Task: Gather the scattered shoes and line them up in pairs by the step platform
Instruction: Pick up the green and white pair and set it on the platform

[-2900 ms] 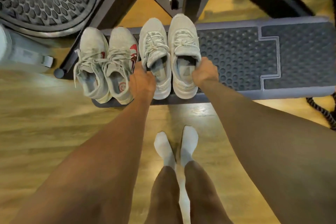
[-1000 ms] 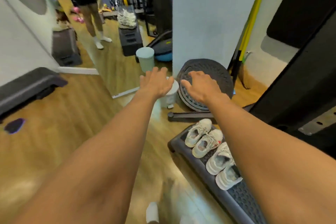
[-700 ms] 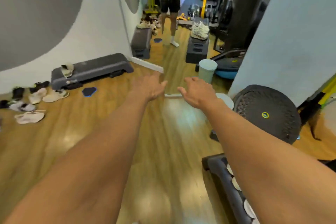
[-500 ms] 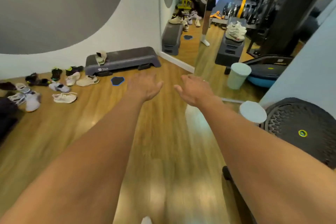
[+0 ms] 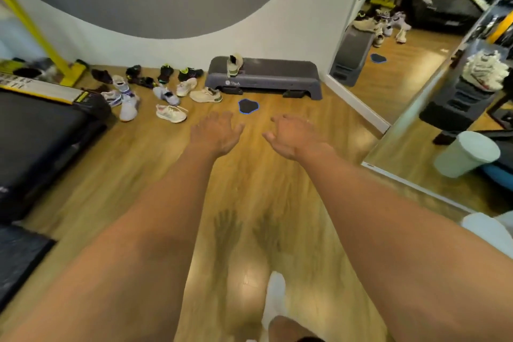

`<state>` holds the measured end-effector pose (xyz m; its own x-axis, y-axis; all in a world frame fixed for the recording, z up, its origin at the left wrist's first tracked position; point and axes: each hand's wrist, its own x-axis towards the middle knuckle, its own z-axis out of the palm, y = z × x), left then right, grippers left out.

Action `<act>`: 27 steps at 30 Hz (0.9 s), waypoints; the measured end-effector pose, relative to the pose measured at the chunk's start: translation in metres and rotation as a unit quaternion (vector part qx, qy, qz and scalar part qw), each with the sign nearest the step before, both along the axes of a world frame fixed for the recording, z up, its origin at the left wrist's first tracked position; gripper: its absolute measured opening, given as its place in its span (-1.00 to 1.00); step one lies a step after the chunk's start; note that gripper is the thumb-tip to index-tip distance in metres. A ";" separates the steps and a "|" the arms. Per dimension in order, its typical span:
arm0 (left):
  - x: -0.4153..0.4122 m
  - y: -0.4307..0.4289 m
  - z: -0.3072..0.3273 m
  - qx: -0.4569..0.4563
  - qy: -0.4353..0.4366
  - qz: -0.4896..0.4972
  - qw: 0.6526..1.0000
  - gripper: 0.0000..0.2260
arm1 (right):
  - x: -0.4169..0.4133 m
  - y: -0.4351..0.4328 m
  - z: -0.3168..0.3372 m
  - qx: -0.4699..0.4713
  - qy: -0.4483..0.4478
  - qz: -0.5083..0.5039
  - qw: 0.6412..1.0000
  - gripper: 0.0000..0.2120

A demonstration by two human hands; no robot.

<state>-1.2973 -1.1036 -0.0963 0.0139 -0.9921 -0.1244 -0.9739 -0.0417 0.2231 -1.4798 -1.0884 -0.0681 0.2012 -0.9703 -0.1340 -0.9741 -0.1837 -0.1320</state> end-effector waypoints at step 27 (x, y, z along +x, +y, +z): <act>0.230 -0.403 -0.059 0.057 0.083 0.179 0.979 -0.50 | 0.249 -0.454 -0.067 0.060 -0.011 0.095 0.994 -0.50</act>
<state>-1.0678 -1.5061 -0.1554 0.3288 -0.9069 -0.2637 -0.8434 -0.4076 0.3502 -1.2303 -1.5419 -0.1353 0.3825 -0.8919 -0.2412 -0.9204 -0.3448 -0.1844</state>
